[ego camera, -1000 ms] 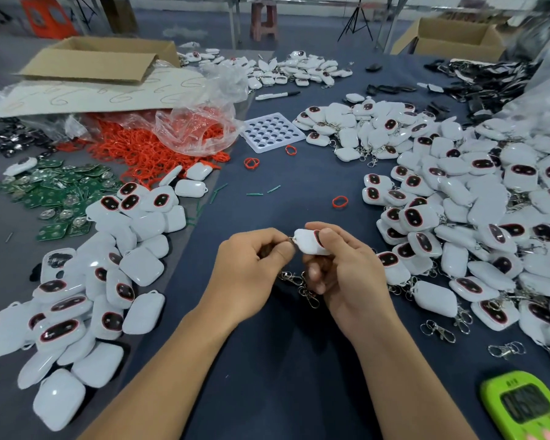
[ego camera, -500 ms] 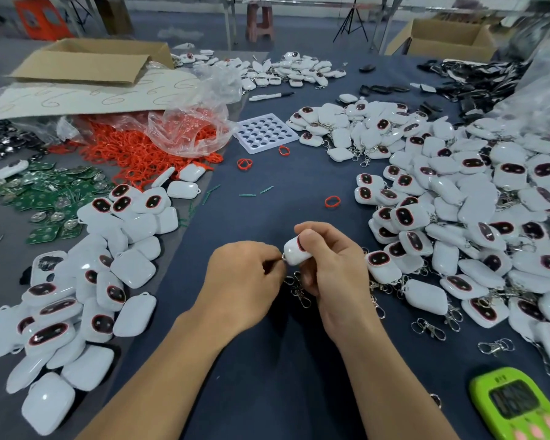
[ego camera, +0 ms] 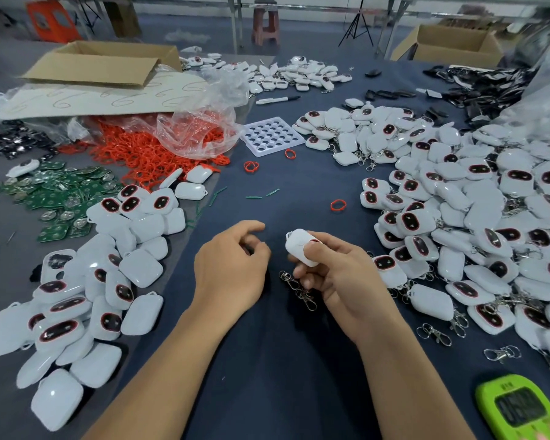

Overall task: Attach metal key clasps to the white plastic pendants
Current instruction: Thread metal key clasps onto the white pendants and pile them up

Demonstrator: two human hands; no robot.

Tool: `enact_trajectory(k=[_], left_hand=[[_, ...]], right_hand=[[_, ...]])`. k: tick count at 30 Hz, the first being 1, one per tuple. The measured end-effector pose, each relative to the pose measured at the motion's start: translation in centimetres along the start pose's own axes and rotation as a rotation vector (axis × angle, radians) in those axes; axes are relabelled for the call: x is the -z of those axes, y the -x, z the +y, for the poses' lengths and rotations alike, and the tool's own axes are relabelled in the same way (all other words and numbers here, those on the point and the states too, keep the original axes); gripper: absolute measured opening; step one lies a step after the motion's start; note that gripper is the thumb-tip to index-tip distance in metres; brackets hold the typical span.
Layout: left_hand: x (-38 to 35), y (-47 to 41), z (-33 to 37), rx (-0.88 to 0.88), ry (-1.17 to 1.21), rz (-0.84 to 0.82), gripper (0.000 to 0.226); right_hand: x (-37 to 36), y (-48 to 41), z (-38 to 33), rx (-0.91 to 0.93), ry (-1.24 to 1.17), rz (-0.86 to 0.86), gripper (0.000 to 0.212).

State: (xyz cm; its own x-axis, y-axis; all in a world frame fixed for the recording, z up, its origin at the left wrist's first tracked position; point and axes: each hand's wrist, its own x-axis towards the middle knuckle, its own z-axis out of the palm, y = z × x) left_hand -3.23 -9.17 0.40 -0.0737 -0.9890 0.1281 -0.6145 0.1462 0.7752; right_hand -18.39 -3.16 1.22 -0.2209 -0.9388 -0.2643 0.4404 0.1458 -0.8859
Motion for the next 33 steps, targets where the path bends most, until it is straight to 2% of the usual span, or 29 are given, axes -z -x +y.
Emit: enact_trajectory(k=[2,3,6,7,8,10,12,14,16,18,21,25,28,33], left_hand=[[0.0,-0.2,-0.1,0.012,-0.006,0.017,0.03],[0.1,-0.3,-0.2,0.017,-0.013,0.028,0.03],[0.3,-0.6,-0.5,0.02,-0.035,0.062,0.028],[0.3,-0.6,-0.5,0.012,-0.035,0.075,0.027],[0.5,-0.7,-0.5,-0.006,-0.041,0.086,0.027],[1.0,-1.1,-0.8,-0.077,-0.106,0.134,0.029],[1.8,-1.8,-1.5,-0.132,-0.256,0.242,0.034],[3.1,-2.5,-2.5,-0.067,-0.381,0.321,0.04],[4.2,-3.0,-3.5,0.057,-0.428,0.301,0.056],[4.4,-3.1,-4.0,0.089,-0.493,0.235,0.067],[4.1,-3.1,-4.0,0.009,-0.539,0.212,0.061],[3.8,-3.1,-3.9,-0.106,-0.321,0.216,0.054],[3.9,-3.1,-3.7,-0.137,-0.178,0.089,0.064],[3.8,-2.6,-3.2,-0.153,-0.039,-0.08,0.066]], right_hand=[[0.6,0.0,-0.5,0.008,-0.161,-0.052,0.023],[1.2,0.0,-1.0,0.054,-0.31,-0.108,0.03],[3.7,0.1,-2.2,0.24,-0.783,-0.458,0.069],[3.9,0.0,-2.4,0.255,-0.802,-0.475,0.078],[3.8,-0.3,-2.3,0.246,-0.723,-0.421,0.08],[2.8,-0.8,-1.3,0.198,-0.44,-0.229,0.072],[2.0,-1.0,-0.3,0.185,-0.228,-0.167,0.061],[1.5,-0.9,0.1,0.215,-0.056,-0.158,0.048],[1.4,-0.8,0.3,0.248,0.054,-0.143,0.045],[1.3,-0.8,0.5,0.263,0.11,-0.144,0.052],[1.2,-0.7,0.6,0.263,0.163,-0.155,0.054],[1.2,-0.7,0.6,0.263,0.169,-0.16,0.05],[1.3,-0.8,0.7,0.262,0.171,-0.166,0.045],[1.2,-0.9,0.7,0.278,0.174,-0.167,0.046]])
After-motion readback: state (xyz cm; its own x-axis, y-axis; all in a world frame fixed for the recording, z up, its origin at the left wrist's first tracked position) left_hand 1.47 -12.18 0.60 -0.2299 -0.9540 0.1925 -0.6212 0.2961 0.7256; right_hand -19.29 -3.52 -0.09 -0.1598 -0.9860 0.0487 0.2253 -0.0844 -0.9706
